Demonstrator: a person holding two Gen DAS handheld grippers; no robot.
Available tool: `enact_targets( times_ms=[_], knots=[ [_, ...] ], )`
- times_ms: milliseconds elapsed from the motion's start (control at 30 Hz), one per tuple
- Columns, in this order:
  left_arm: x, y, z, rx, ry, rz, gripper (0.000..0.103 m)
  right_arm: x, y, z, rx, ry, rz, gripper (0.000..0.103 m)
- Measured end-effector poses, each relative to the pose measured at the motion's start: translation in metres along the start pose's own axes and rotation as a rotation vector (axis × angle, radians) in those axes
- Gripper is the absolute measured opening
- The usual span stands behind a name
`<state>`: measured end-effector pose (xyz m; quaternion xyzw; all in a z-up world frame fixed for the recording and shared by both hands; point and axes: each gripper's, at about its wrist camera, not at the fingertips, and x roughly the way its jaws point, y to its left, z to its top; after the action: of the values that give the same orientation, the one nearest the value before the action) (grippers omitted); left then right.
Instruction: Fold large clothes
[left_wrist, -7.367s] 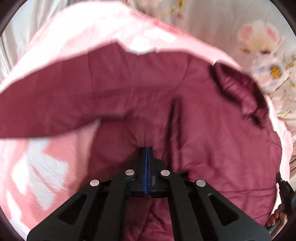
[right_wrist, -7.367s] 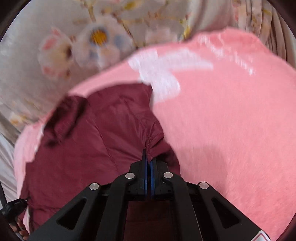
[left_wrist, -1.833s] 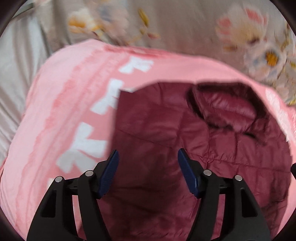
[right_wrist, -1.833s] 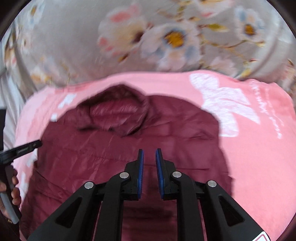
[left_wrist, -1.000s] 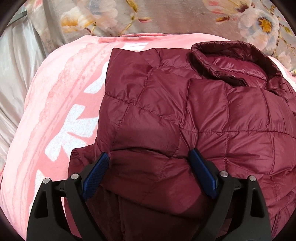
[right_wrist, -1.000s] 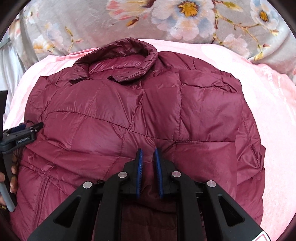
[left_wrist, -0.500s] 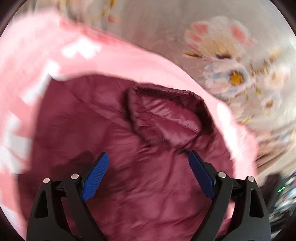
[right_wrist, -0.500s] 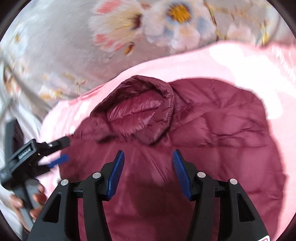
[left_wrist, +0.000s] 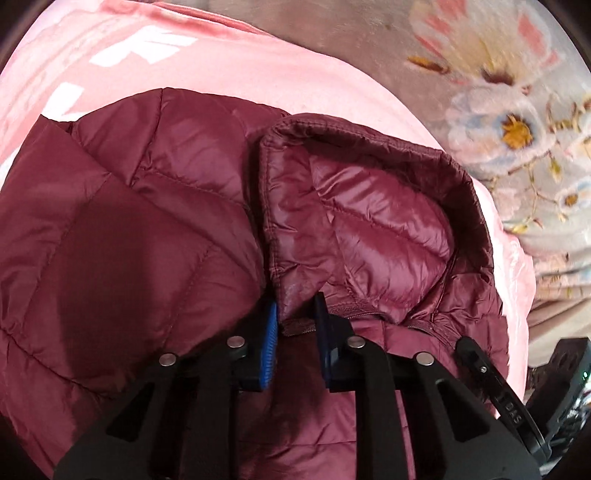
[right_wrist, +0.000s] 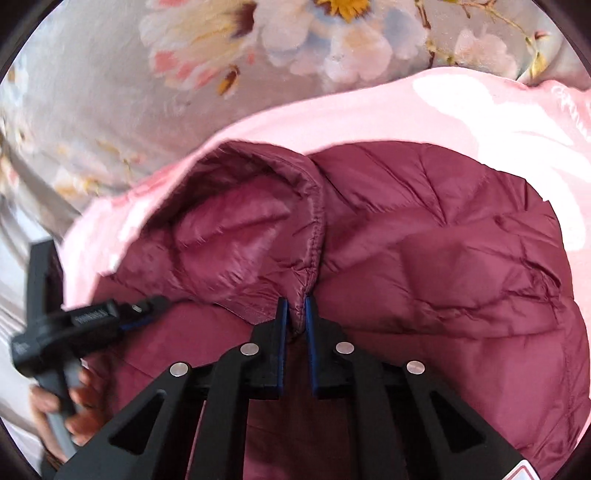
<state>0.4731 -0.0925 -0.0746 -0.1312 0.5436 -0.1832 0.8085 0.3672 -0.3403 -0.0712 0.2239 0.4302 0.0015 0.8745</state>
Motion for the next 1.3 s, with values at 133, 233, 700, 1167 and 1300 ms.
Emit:
enact_targets(
  times_ms=[133, 233, 700, 1167, 1300],
  knots=[
    [0.002, -0.01, -0.008, 0.071, -0.044, 0.051, 0.019, 0.012, 0.0, -0.008, -0.057, -0.006, -0.049, 0.007],
    [0.001, -0.019, -0.009, 0.116, -0.054, 0.091, 0.02, 0.011, 0.008, -0.008, -0.114, -0.005, -0.099, 0.007],
    [-0.043, -0.012, 0.091, -0.104, -0.176, -0.016, 0.043, -0.017, -0.004, 0.086, 0.175, -0.187, 0.049, 0.018],
    [0.031, -0.01, 0.069, 0.154, -0.035, 0.196, 0.044, 0.05, 0.013, 0.06, -0.222, 0.007, -0.203, 0.006],
    [0.036, -0.018, 0.057, 0.245, -0.088, 0.258, 0.044, 0.055, 0.01, 0.055, -0.237, -0.008, -0.205, 0.006]
  ],
)
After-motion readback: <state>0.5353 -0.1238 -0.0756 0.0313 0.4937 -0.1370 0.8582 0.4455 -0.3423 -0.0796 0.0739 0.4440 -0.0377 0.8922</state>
